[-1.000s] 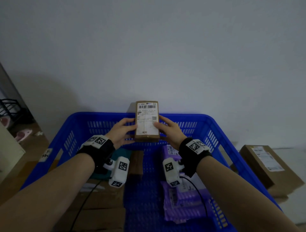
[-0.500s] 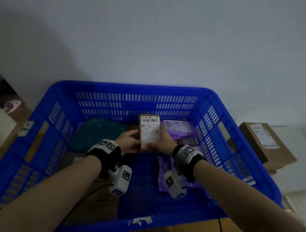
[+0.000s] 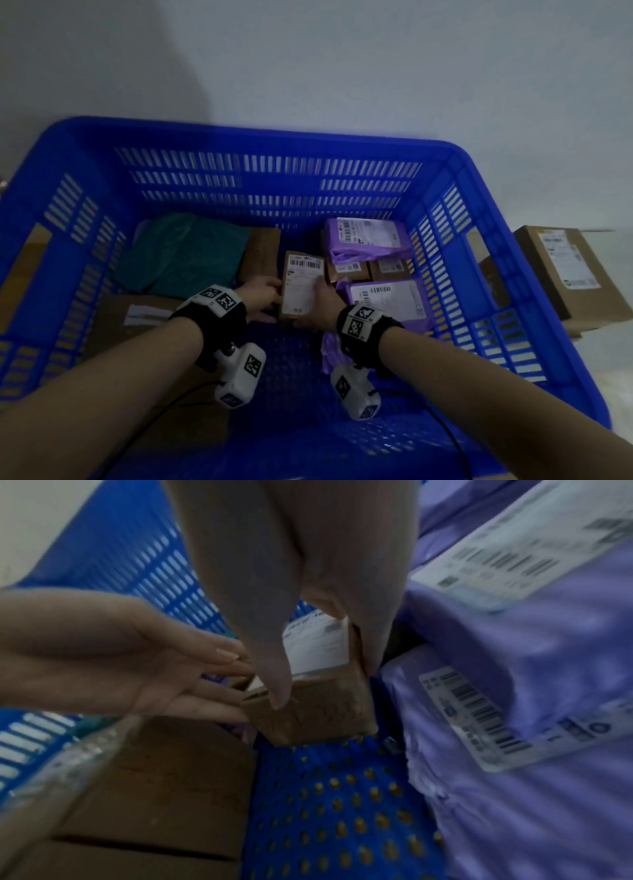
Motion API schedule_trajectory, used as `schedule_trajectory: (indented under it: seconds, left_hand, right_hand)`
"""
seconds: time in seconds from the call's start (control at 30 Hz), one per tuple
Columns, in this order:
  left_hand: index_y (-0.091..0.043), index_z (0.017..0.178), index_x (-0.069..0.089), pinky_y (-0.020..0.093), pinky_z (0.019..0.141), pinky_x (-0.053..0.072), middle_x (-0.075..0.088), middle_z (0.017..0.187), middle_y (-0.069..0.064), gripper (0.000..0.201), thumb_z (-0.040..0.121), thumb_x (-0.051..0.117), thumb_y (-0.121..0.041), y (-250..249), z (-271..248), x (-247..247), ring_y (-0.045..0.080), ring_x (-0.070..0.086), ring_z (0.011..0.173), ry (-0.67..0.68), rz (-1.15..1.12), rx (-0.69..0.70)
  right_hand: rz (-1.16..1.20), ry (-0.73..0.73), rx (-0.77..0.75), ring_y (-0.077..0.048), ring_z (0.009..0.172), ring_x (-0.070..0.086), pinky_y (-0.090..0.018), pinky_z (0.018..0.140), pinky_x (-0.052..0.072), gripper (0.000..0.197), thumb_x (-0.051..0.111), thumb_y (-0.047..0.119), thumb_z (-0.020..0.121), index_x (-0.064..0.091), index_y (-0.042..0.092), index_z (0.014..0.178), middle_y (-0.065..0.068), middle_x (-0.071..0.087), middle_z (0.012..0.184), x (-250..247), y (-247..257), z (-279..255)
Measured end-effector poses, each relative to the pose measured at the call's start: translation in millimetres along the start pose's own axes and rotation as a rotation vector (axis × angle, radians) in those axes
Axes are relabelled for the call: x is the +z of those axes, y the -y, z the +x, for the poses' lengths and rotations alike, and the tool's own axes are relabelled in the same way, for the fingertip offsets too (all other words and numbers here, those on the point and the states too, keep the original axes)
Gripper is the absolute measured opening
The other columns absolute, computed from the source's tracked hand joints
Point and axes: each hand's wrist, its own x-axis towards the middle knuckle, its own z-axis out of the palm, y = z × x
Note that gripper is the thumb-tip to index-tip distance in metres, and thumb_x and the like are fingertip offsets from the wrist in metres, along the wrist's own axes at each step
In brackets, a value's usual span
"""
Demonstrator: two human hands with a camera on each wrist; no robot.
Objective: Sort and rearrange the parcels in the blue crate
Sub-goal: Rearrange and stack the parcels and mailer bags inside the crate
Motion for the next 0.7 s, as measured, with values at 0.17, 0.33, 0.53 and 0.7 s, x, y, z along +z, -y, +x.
schedule_trajectory:
  seconds: [0.17, 0.33, 0.53, 0.7]
  left_hand:
    - [-0.022, 0.148, 0.03, 0.045, 0.096, 0.048, 0.048, 0.139, 0.018, 0.062, 0.094, 0.043, 0.005, 5.2, 8.8, 4.5, 0.039, 0.05, 0.122, 0.081, -0.022, -0.078]
    - [-0.022, 0.149, 0.029, 0.039, 0.094, 0.047, 0.052, 0.135, 0.015, 0.063, 0.094, 0.042, 0.006, 5.4, 19.6, 10.3, 0.03, 0.054, 0.109, 0.071, -0.149, -0.053]
    - [-0.016, 0.146, 0.034, 0.033, 0.102, 0.039, 0.045, 0.142, 0.011, 0.063, 0.091, 0.035, 0.015, -0.3, 26.6, 13.9, 0.024, 0.047, 0.116, 0.079, -0.248, -0.004]
    - [-0.017, 0.143, 0.041, 0.035, 0.101, 0.041, 0.043, 0.145, 0.011, 0.056, 0.094, 0.036, 0.011, -8.9, 27.5, 8.5, 0.026, 0.048, 0.119, 0.065, -0.202, -0.003]
  right_hand:
    - [-0.022, -0.005, -0.022, -0.034, 0.136, 0.032, -0.039, 0.113, 0.033, 0.092, 0.07, 0.032, 0.081, 0.013, 0.012, 0.149, -0.016, 0.016, 0.153, 7.2, -4.7, 17.6]
    - [-0.126, -0.054, -0.044, -0.038, 0.128, 0.042, -0.038, 0.109, 0.036, 0.074, 0.062, 0.031, 0.087, 0.021, 0.014, 0.146, -0.018, 0.024, 0.146, 7.0, 1.6, 34.2]
    - [-0.238, -0.117, -0.074, -0.037, 0.12, 0.05, -0.037, 0.103, 0.043, 0.058, 0.051, 0.018, 0.093, 0.024, 0.015, 0.145, -0.019, 0.027, 0.143, 6.8, 5.5, 44.3]
    - [-0.311, -0.166, -0.038, -0.037, 0.116, 0.053, -0.04, 0.093, 0.046, 0.057, 0.045, 0.015, 0.095, 0.02, 0.012, 0.147, -0.019, 0.033, 0.14, 5.4, 10.3, 47.8]
